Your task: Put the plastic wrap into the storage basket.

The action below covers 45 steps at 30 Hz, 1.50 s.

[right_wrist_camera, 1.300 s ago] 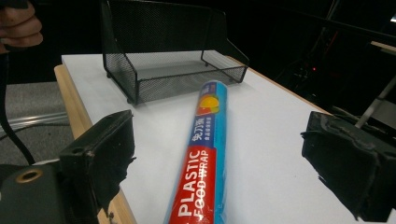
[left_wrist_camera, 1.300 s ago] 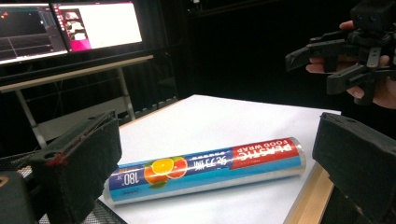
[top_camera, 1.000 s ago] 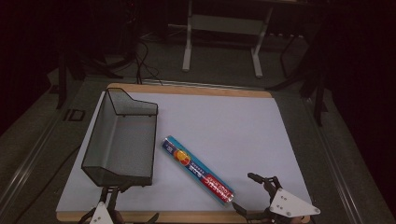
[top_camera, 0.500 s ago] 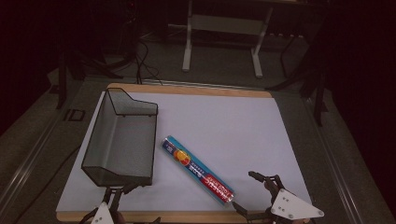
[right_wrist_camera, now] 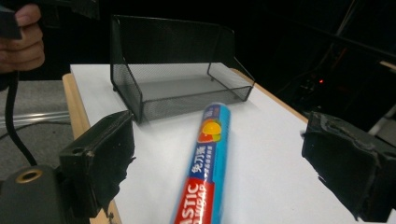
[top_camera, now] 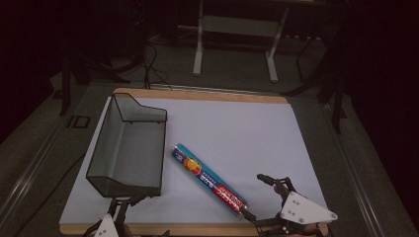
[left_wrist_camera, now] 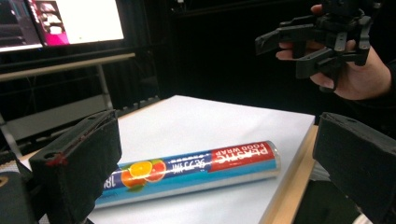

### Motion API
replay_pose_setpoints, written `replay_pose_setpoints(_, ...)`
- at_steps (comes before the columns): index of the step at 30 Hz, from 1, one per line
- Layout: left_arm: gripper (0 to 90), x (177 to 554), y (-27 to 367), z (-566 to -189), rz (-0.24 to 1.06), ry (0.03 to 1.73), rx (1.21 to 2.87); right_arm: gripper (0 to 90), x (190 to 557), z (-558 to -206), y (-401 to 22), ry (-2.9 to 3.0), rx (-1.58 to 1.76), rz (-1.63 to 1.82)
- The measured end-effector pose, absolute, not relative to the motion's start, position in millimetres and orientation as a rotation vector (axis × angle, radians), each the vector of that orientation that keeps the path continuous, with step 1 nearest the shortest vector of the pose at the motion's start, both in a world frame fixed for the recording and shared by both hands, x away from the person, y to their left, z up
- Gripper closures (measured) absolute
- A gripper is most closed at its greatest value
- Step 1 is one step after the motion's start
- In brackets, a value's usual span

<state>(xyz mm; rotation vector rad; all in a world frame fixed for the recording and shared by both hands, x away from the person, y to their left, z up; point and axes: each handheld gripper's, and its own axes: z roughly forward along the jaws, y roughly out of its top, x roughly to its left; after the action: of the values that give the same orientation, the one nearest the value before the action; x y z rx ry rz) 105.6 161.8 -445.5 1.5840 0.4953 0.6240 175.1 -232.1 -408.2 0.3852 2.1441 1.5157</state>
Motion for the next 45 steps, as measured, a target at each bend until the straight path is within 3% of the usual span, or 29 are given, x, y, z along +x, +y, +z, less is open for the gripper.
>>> replay_pose_setpoints(25,2.0,104.3,161.0,-446.8,0.629,0.489,1.583,10.6,230.2,-405.4,-164.0,2.302,0.326,1.431)
replay_pose_setpoints(45,2.0,105.5,161.9,-447.8,0.616,0.489,1.59,9.4,275.8,-431.9,-120.7,2.509,0.462,1.317)
